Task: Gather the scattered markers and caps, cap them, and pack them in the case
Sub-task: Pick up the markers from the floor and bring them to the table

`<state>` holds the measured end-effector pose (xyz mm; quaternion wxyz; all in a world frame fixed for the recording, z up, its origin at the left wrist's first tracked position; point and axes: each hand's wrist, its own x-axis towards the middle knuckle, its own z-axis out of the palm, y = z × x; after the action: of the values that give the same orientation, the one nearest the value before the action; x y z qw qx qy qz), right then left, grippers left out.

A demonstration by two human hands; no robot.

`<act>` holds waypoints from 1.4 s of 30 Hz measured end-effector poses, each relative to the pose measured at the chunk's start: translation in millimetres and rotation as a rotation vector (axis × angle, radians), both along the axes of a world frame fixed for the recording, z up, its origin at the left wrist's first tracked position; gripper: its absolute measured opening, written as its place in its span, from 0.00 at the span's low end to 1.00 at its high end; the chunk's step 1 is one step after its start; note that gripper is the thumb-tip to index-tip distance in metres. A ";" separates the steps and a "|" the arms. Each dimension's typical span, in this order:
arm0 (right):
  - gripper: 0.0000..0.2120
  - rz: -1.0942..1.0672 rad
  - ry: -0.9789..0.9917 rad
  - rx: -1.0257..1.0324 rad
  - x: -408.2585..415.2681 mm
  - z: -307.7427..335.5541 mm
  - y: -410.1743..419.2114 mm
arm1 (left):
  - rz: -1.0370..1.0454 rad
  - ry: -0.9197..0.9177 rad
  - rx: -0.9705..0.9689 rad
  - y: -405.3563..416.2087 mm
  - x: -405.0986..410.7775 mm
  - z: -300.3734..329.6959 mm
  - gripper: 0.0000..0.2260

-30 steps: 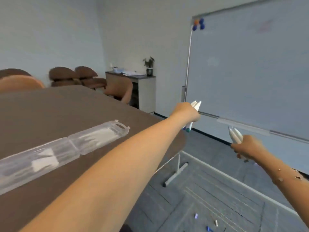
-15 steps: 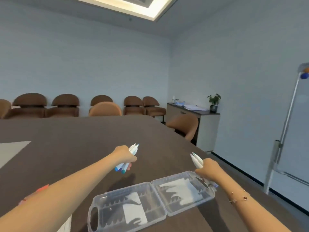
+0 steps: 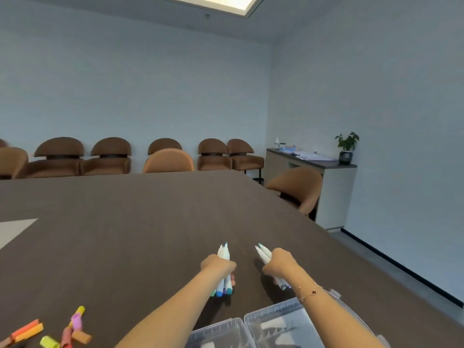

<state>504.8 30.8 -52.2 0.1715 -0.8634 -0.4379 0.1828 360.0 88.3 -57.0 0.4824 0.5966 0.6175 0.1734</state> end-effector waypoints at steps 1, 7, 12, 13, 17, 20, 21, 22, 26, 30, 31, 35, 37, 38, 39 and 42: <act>0.19 -0.003 0.000 -0.009 2.6 -2.4 2.1 | 0.005 0.010 -0.005 1.2 5.1 -2.2 0.13; 0.20 -0.008 0.017 -0.039 3.8 -12.5 13.5 | -0.019 0.282 0.099 3.4 18.5 -5.6 0.18; 0.23 0.014 0.009 -0.052 -0.4 -15.3 20.4 | -0.065 0.385 0.089 -0.7 23.1 5.4 0.18; 0.23 0.013 0.004 -0.052 -0.9 -14.3 19.8 | -0.078 0.380 0.090 -0.3 23.8 7.0 0.18; 0.22 0.033 0.025 -0.032 0.3 -11.8 15.4 | -0.119 0.364 0.099 6.5 25.7 3.5 0.19; 0.12 0.037 0.022 0.019 5.5 -15.1 11.4 | -0.207 0.409 0.089 5.3 17.1 0.3 0.17; 0.13 0.033 0.028 0.036 7.2 -15.8 8.9 | -0.222 0.415 0.108 8.9 15.9 -5.9 0.14; 0.14 0.035 0.029 0.045 9.6 -16.3 6.2 | -0.226 0.385 0.128 10.2 13.2 -10.0 0.08; 0.12 0.077 -0.035 0.075 18.3 -16.9 -6.1 | -0.230 0.342 0.467 -2.4 0.3 -13.7 0.13; 0.20 0.296 -0.095 0.105 22.7 -20.0 -21.7 | -0.818 0.477 0.822 -9.2 -8.7 -20.0 0.25; 0.19 0.348 -0.101 0.105 23.0 -21.1 -24.9 | -0.948 0.512 0.794 -9.6 -9.7 -22.9 0.26; 0.19 0.387 -0.083 0.108 27.3 -27.6 -25.5 | -0.970 0.548 0.716 -3.8 -3.3 -40.6 0.31; 0.19 0.400 -0.075 0.119 31.3 -30.2 -22.7 | -0.919 0.526 0.718 -4.9 1.5 -42.3 0.40; 0.18 0.413 -0.070 0.127 33.2 -30.3 -22.0 | -0.906 0.504 0.717 -4.6 2.8 -42.9 0.44; 0.17 0.421 -0.062 0.144 34.9 -29.7 -21.6 | -0.901 0.478 0.716 -4.9 3.4 -42.4 0.45; 0.16 0.402 -0.030 0.217 41.0 -28.7 -22.7 | -0.915 0.438 0.745 -5.0 2.6 -39.8 0.38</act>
<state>545.9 8.2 -81.0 0.2169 -0.7378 -0.6208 0.1521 362.5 83.3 -96.8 0.1299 0.9501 0.2822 0.0267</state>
